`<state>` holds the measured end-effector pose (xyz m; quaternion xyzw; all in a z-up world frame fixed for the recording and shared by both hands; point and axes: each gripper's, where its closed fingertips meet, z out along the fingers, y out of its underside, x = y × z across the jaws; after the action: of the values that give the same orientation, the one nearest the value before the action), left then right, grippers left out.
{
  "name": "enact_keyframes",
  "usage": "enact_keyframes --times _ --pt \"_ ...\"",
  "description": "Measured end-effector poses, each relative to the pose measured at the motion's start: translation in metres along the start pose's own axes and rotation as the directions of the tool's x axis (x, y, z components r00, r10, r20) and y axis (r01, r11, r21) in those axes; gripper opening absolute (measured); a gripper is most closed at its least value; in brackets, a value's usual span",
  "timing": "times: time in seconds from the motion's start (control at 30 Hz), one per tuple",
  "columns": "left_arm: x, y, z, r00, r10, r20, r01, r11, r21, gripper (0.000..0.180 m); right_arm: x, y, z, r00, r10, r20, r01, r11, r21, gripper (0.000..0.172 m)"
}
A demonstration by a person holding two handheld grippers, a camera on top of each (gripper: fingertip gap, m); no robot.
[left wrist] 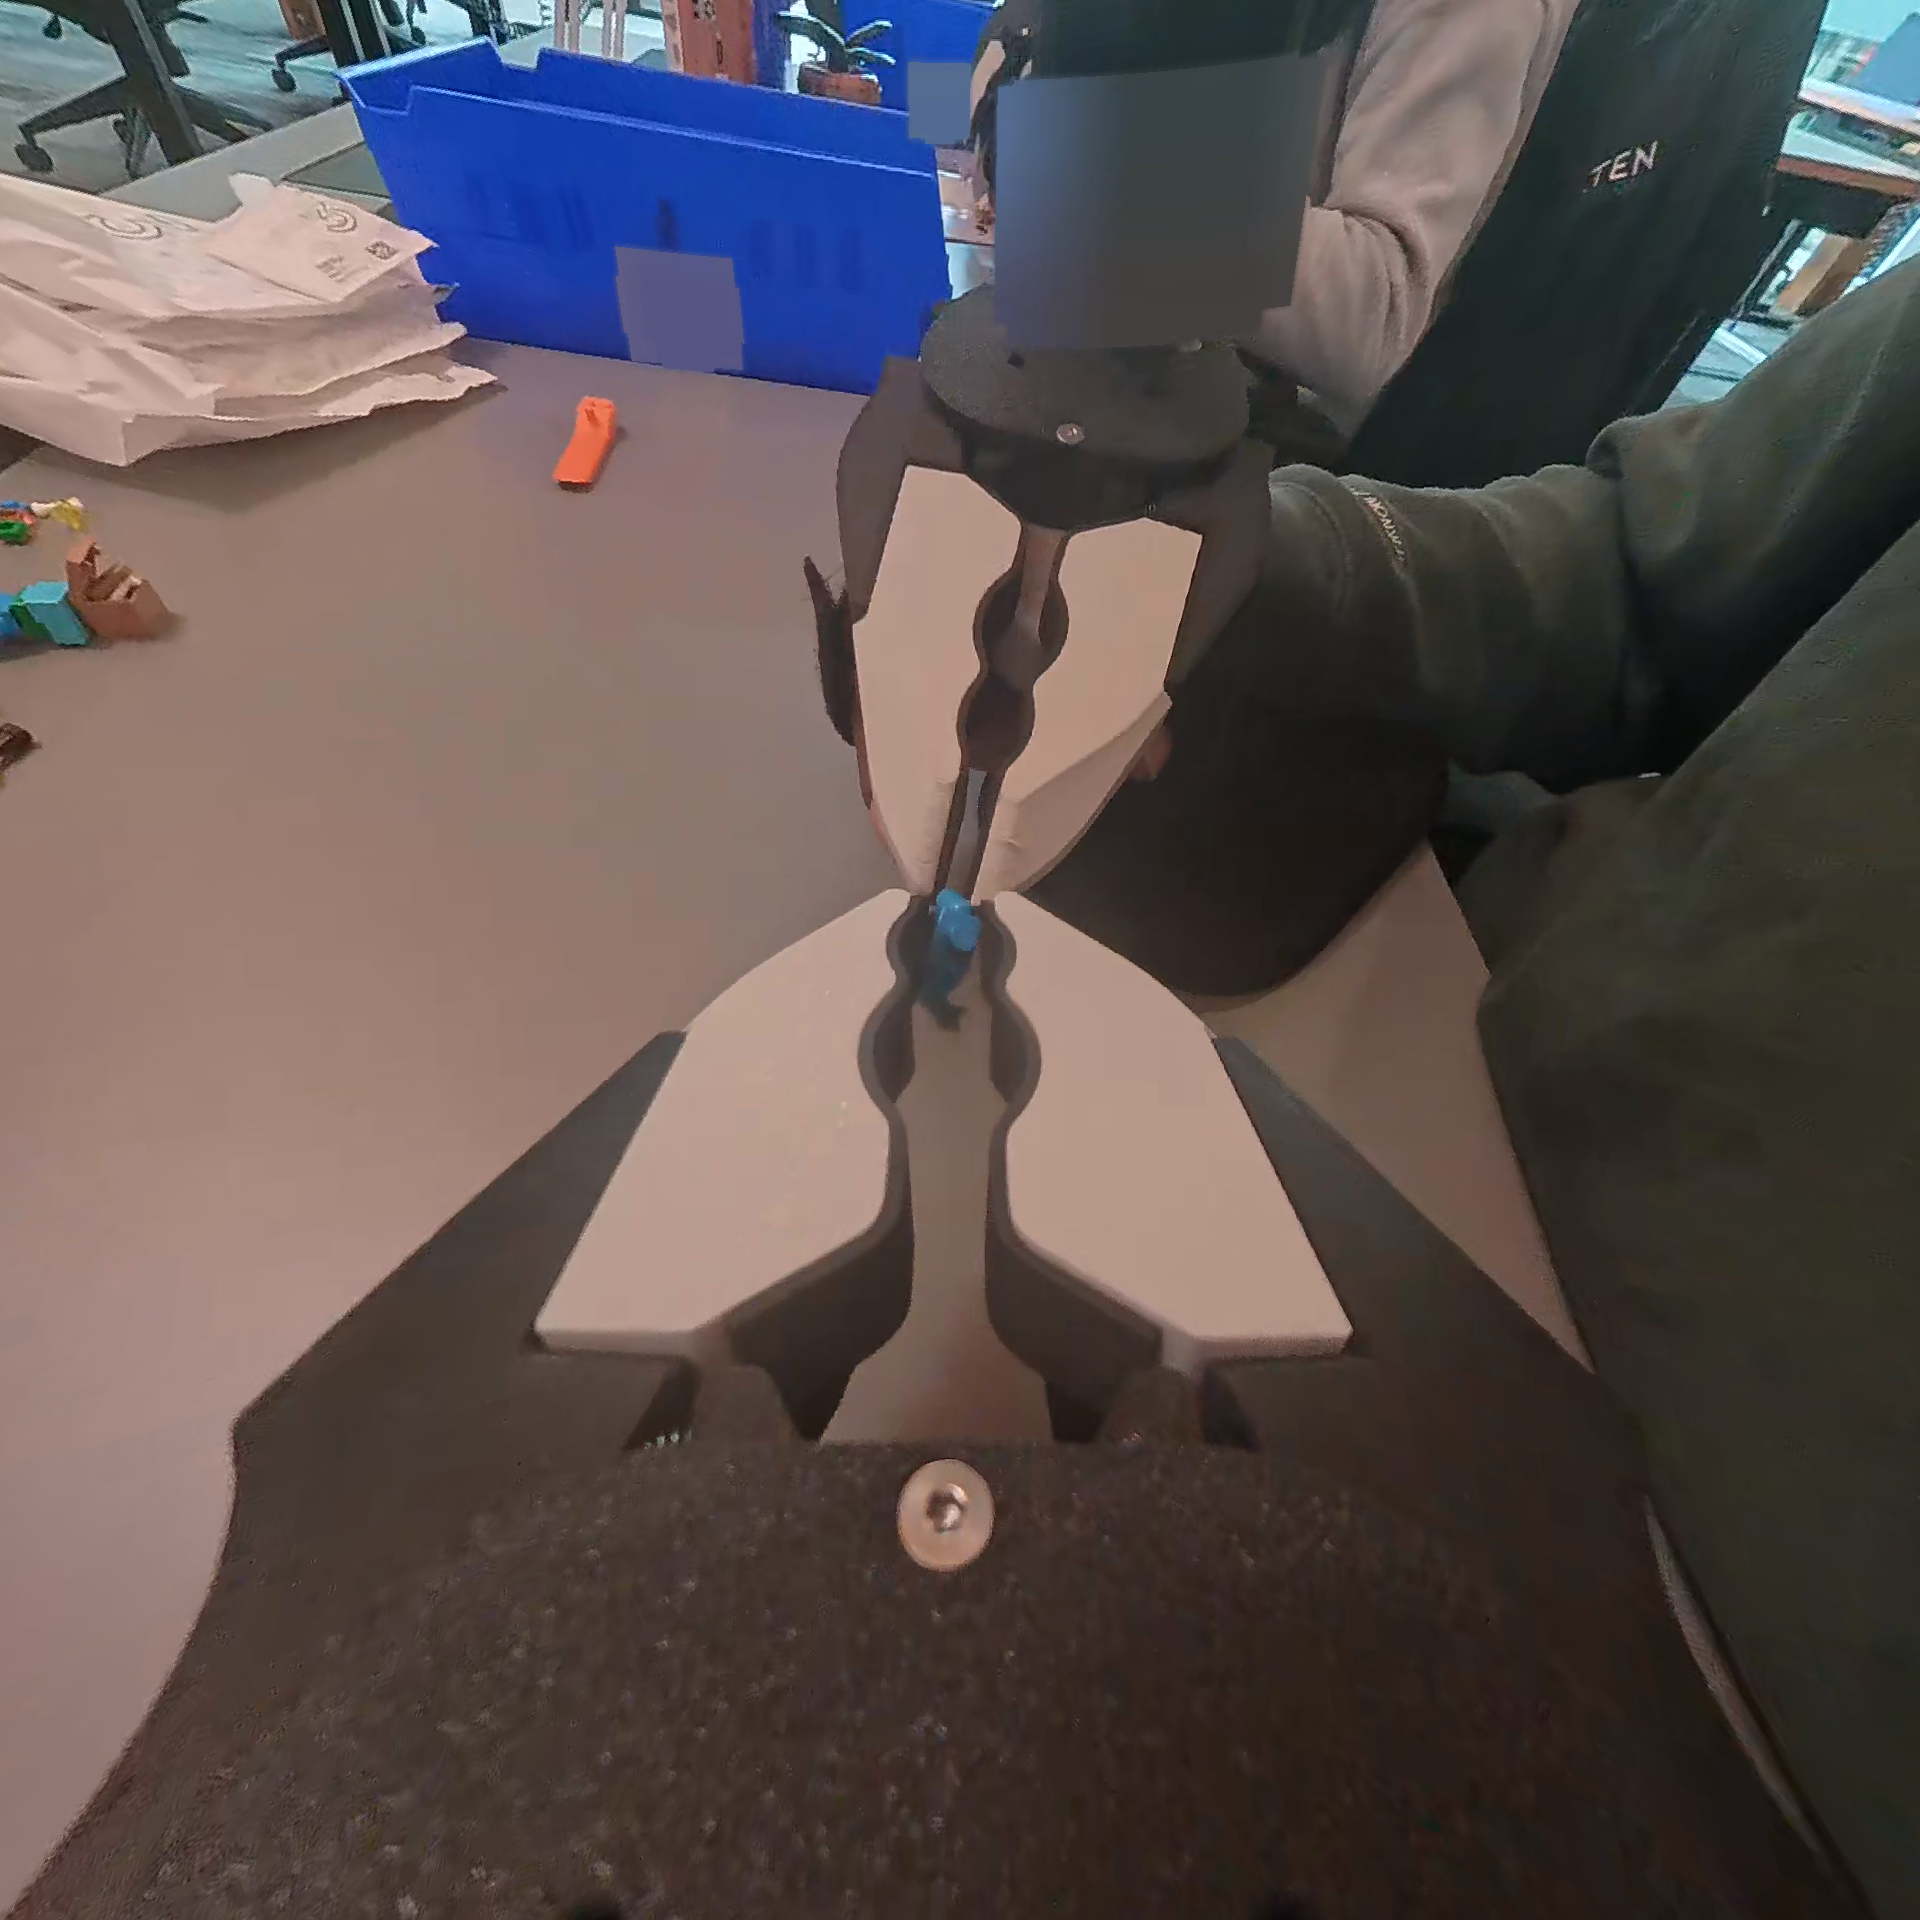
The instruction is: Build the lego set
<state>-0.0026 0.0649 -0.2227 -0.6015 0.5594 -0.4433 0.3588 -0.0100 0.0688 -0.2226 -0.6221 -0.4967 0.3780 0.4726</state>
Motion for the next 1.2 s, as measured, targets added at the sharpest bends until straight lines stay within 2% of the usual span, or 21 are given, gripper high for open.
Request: enact_keyframes --times 0.17,0.27,0.5,0.73,1.03,1.2 --pt "0.000 -0.007 -0.002 0.999 0.033 0.017 -0.034 0.999 0.041 0.010 0.001 -0.007 -0.003 1.000 0.012 -0.013 -0.011 0.999 0.041 0.002" --pt "-0.001 -0.008 -0.004 0.998 0.057 0.027 -0.059 0.996 0.059 0.023 0.003 -0.013 -0.008 0.998 0.066 0.003 -0.066 0.993 0.099 0.001" --pt "0.003 -0.017 -0.004 0.994 0.097 0.041 -0.101 0.987 0.122 0.017 0.001 -0.029 -0.016 0.983 0.168 0.073 -0.180 0.960 0.215 0.001" --pt "-0.005 -0.022 -0.007 0.982 0.130 0.136 -0.148 0.980 0.134 0.010 0.003 -0.028 -0.014 0.979 0.193 0.061 -0.202 0.956 0.214 0.001" --pt "-0.017 -0.024 -0.006 0.936 0.196 0.292 -0.230 0.969 0.088 0.010 0.015 -0.028 -0.014 0.950 0.311 0.023 -0.308 0.924 0.226 0.000" --pt "-0.017 -0.024 -0.006 0.940 0.185 0.285 -0.221 0.970 0.099 0.010 0.014 -0.026 -0.014 0.951 0.307 0.035 -0.307 0.927 0.214 0.000"
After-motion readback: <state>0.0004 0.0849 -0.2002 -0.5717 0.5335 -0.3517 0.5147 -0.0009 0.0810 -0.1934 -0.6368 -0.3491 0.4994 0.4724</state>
